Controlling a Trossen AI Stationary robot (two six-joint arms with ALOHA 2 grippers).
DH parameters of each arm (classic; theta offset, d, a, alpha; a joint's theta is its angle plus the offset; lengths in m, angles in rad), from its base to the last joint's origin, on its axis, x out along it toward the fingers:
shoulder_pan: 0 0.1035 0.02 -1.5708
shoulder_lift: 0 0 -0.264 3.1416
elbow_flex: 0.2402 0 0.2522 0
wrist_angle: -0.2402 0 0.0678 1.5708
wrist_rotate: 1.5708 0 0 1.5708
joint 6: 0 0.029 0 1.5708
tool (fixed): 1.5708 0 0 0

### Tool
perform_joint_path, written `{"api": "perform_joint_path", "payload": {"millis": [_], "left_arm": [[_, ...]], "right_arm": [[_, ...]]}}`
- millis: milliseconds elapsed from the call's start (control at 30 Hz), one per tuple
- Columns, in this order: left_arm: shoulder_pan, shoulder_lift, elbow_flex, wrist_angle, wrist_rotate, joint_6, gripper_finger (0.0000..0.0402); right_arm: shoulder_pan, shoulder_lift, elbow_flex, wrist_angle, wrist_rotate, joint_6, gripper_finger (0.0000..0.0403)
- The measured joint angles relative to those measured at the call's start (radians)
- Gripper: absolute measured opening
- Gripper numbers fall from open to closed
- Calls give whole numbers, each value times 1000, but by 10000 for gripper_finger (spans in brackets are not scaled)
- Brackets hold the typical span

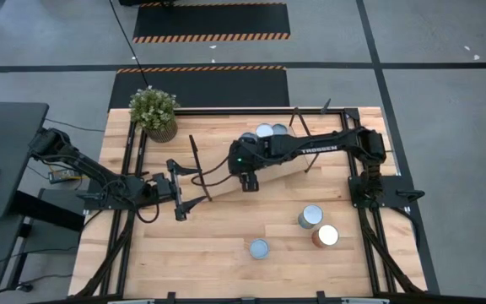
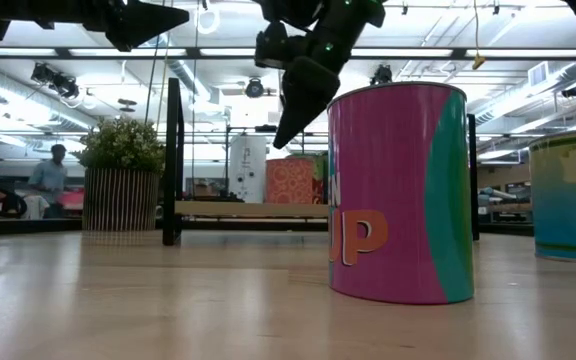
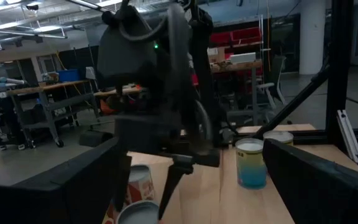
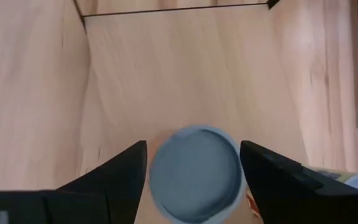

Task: Pick and place cans onto a shelf
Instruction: Put the orange can on the shelf aligned with the other green can

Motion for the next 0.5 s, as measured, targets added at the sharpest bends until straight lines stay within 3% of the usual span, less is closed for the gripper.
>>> {"api": "perform_joint_path", "payload": {"millis": [400, 500], "left_arm": [[27, 0, 0, 8, 1, -11, 389], [27, 0, 0, 5, 6, -34, 389]], "right_arm": [[30, 38, 2, 80, 33, 165, 264], [39, 78, -1, 73, 106, 210, 255]]}}
